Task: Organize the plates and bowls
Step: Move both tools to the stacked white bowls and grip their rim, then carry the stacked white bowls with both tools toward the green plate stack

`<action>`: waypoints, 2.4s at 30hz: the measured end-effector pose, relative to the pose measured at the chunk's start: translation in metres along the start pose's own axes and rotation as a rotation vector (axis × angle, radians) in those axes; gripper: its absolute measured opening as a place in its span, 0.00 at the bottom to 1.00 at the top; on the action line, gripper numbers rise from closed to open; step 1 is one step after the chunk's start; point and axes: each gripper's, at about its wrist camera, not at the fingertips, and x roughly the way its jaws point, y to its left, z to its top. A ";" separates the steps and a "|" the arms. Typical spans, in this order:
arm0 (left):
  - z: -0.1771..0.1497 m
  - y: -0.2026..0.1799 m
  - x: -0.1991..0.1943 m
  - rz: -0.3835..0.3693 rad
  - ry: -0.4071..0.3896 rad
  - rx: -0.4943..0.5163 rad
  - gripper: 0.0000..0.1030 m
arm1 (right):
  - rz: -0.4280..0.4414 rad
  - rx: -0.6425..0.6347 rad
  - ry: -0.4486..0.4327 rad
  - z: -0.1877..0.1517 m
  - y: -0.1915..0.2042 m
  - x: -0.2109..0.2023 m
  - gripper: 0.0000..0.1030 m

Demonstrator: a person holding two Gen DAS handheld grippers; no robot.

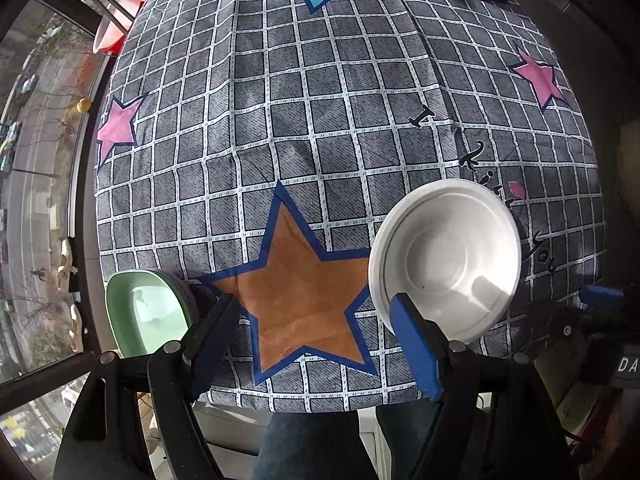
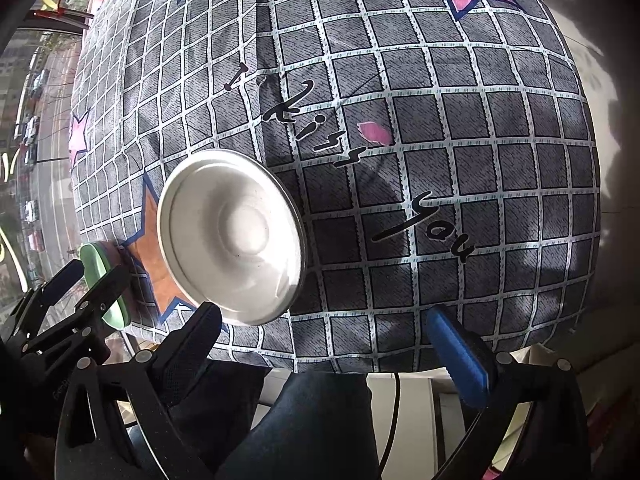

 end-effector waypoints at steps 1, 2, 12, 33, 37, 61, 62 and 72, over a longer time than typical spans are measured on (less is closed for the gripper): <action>-0.001 0.000 0.001 -0.004 0.005 -0.002 0.78 | -0.003 -0.003 0.000 0.000 0.000 0.000 1.00; -0.002 0.000 0.002 -0.009 0.012 -0.005 0.78 | -0.004 -0.006 0.002 0.000 0.001 0.000 1.00; -0.006 0.011 0.006 -0.025 0.025 -0.042 0.78 | -0.019 -0.031 0.016 -0.001 0.011 0.007 1.00; -0.006 -0.013 0.039 -0.067 0.032 -0.054 0.78 | -0.084 -0.051 0.025 0.009 0.023 0.042 1.00; 0.009 -0.023 0.051 -0.081 0.026 -0.065 0.78 | -0.072 -0.061 0.010 0.027 0.029 0.042 1.00; 0.012 -0.120 0.107 -0.161 0.076 -0.025 0.32 | -0.043 -0.052 0.078 0.033 0.038 0.117 0.32; 0.012 -0.123 0.107 -0.165 0.078 -0.028 0.31 | -0.044 -0.057 0.082 0.032 0.042 0.120 0.32; 0.003 -0.119 0.115 -0.176 0.083 -0.049 0.29 | -0.051 -0.098 0.089 0.005 0.075 0.142 0.31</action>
